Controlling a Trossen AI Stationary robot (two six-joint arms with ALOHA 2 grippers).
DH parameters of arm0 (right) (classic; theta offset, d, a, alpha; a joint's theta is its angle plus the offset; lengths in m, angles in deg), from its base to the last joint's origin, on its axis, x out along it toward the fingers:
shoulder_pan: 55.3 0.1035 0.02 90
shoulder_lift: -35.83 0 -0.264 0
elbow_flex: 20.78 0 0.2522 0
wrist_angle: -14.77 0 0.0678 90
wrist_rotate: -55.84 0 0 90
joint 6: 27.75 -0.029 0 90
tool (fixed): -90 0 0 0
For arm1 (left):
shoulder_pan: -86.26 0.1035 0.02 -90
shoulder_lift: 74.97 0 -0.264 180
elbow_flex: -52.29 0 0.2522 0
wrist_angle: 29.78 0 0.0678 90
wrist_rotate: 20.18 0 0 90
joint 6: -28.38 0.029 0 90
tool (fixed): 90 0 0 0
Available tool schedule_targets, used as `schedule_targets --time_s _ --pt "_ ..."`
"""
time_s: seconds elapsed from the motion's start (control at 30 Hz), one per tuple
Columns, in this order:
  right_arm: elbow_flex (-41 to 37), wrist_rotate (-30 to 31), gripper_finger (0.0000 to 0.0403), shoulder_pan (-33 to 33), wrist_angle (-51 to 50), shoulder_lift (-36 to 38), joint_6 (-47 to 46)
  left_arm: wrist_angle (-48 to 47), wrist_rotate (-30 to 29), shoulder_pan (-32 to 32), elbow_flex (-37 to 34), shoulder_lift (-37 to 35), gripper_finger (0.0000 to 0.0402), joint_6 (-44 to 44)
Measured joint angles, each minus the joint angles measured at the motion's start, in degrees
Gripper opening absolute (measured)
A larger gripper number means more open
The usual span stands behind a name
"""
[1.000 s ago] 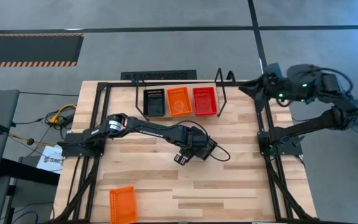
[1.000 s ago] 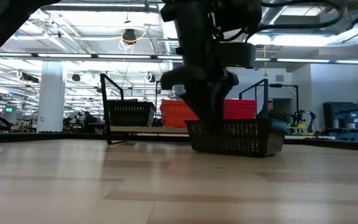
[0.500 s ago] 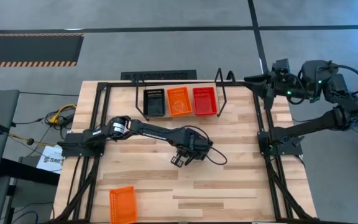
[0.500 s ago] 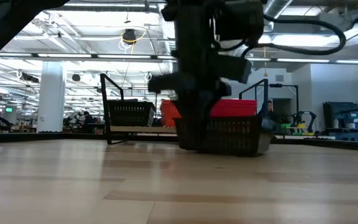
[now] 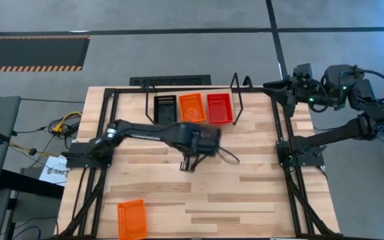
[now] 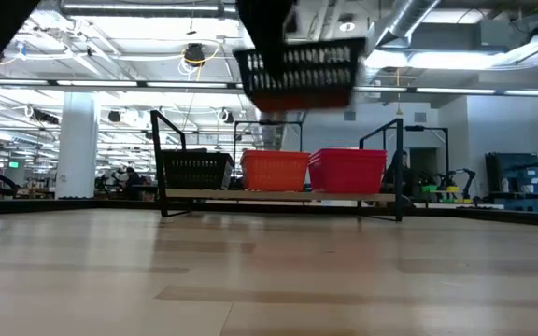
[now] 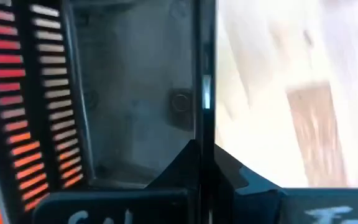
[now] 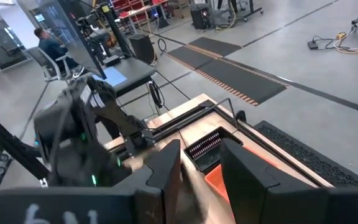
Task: Stack baskets on shelf by color
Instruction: Stack the black bin on top of the other black bin on the shelf
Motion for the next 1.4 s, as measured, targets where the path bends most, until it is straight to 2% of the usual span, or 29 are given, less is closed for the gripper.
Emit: schedule_targets --time_s 0.17,0.23,0.33,0.43,0.57,0.8,1.1,1.2,1.4 --pt "0.0 0.13 0.0134 0.0 -0.23 -0.07 0.09 -2.5 -15.33 0.27 -0.27 -5.74 0.0 -26.17" --pt "0.0 0.15 0.0134 0.0 -0.2 -0.07 1.05 -2.69 -19.65 -0.12 -0.34 -7.34 0.0 -36.46" --pt "0.0 0.15 0.0133 0.0 -0.19 -0.04 1.34 -3.76 -22.57 -0.32 -0.31 -8.94 0.0 -51.76" --pt "0.0 0.15 0.0129 0.0 -0.18 -0.07 2.68 -5.35 -23.06 -0.04 -0.57 -8.76 0.0 -60.53" --pt "0.0 0.14 0.0123 0.0 -0.27 -0.04 3.27 -4.18 -22.24 1.24 -4.73 -8.73 0.0 -64.09" --pt "0.0 0.13 0.0121 -0.03 -0.34 -0.04 7.44 -4.41 -16.71 5.62 -13.03 -8.66 0.0 -66.34" --pt "0.0 0.58 0.012 -0.04 -0.53 -0.17 13.22 1.1 -14.63 12.47 -14.13 -8.62 0.0 -61.02" --pt "0.0 3.67 0.012 -0.1 -1.46 -0.14 15.19 2.74 -14.5 13.83 -14.13 -8.62 0.0 -59.73" --pt "0.0 14.8 0.012 -1.6 -3.96 0.98 19.39 2.29 -13.96 15.15 -14.13 -8.62 0.0 -63.19"
